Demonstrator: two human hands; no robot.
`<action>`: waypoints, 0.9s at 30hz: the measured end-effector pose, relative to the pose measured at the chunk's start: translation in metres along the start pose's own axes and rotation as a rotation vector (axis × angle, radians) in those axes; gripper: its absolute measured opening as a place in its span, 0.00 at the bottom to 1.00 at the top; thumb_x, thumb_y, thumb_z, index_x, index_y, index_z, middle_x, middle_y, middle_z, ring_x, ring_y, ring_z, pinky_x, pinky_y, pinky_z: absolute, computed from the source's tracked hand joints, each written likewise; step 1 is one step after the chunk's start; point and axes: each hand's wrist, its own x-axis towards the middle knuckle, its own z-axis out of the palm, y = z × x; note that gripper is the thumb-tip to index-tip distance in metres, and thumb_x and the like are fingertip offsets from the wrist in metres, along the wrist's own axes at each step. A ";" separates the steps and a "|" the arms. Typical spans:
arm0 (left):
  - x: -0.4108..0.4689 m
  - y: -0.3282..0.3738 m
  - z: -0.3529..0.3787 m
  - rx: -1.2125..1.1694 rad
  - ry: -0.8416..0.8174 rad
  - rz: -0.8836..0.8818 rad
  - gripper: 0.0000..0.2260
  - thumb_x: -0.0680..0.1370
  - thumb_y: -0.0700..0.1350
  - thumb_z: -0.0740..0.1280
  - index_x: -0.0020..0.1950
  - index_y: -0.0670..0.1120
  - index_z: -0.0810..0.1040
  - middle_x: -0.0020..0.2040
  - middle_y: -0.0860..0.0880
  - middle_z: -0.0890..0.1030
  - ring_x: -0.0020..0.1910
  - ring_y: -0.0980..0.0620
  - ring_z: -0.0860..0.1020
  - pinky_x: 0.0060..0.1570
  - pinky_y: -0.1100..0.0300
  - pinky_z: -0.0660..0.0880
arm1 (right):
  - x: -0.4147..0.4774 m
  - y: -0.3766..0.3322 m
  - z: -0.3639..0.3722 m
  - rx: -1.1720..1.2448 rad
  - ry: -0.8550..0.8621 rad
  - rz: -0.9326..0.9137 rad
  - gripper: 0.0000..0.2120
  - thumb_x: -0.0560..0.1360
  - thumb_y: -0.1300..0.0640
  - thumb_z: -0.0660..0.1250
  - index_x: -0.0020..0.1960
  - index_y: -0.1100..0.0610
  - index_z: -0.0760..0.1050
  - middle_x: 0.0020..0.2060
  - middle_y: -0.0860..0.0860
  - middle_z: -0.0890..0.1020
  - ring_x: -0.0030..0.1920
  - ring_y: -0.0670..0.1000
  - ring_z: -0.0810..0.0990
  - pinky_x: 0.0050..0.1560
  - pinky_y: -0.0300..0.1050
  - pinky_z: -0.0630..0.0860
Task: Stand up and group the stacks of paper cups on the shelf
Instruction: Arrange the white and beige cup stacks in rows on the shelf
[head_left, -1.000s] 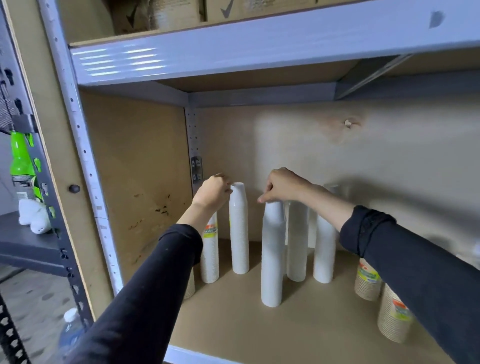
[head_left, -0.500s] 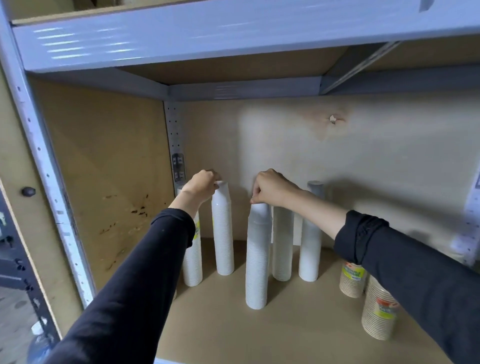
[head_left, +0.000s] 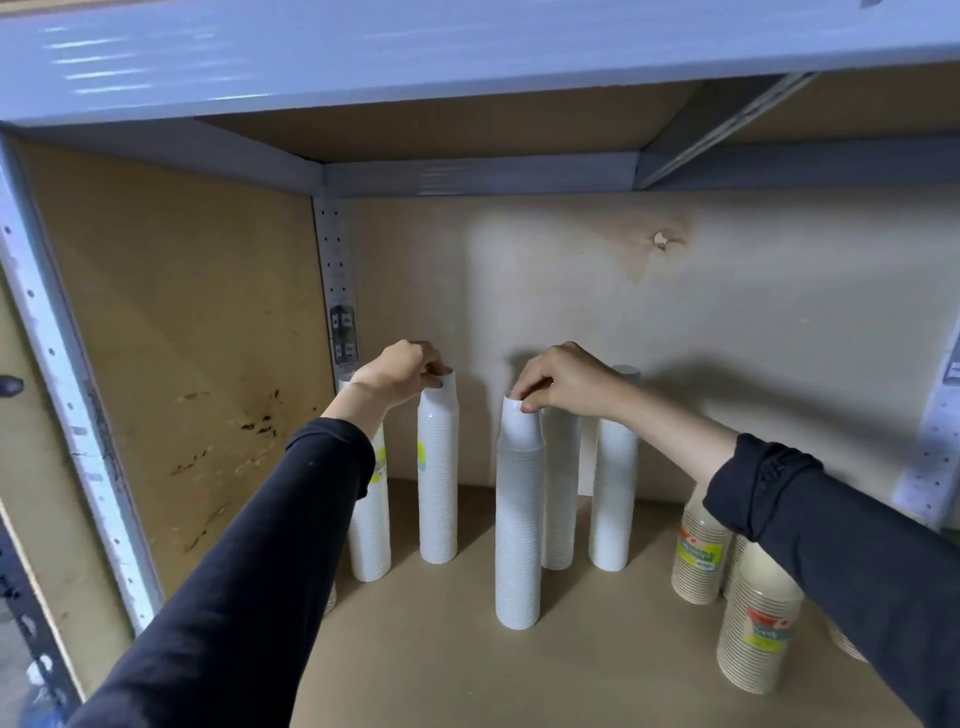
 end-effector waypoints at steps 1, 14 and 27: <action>-0.002 0.002 -0.001 0.011 0.002 -0.001 0.12 0.76 0.40 0.67 0.58 0.38 0.79 0.59 0.42 0.80 0.59 0.42 0.76 0.57 0.57 0.71 | -0.001 0.000 -0.001 0.024 -0.006 -0.005 0.09 0.68 0.68 0.70 0.48 0.66 0.82 0.48 0.60 0.84 0.45 0.51 0.79 0.50 0.42 0.74; -0.015 0.012 -0.014 0.042 -0.001 -0.091 0.13 0.73 0.43 0.70 0.55 0.38 0.80 0.56 0.41 0.81 0.55 0.41 0.78 0.55 0.53 0.74 | 0.005 -0.016 0.006 -0.045 -0.030 0.020 0.08 0.67 0.59 0.73 0.41 0.64 0.82 0.34 0.51 0.79 0.34 0.43 0.75 0.38 0.38 0.69; -0.019 0.016 -0.015 0.034 0.007 -0.108 0.12 0.74 0.41 0.69 0.57 0.39 0.80 0.57 0.41 0.82 0.57 0.42 0.78 0.55 0.55 0.74 | 0.011 -0.007 0.015 0.070 0.035 0.009 0.08 0.67 0.69 0.70 0.46 0.67 0.81 0.48 0.61 0.84 0.43 0.47 0.80 0.39 0.25 0.70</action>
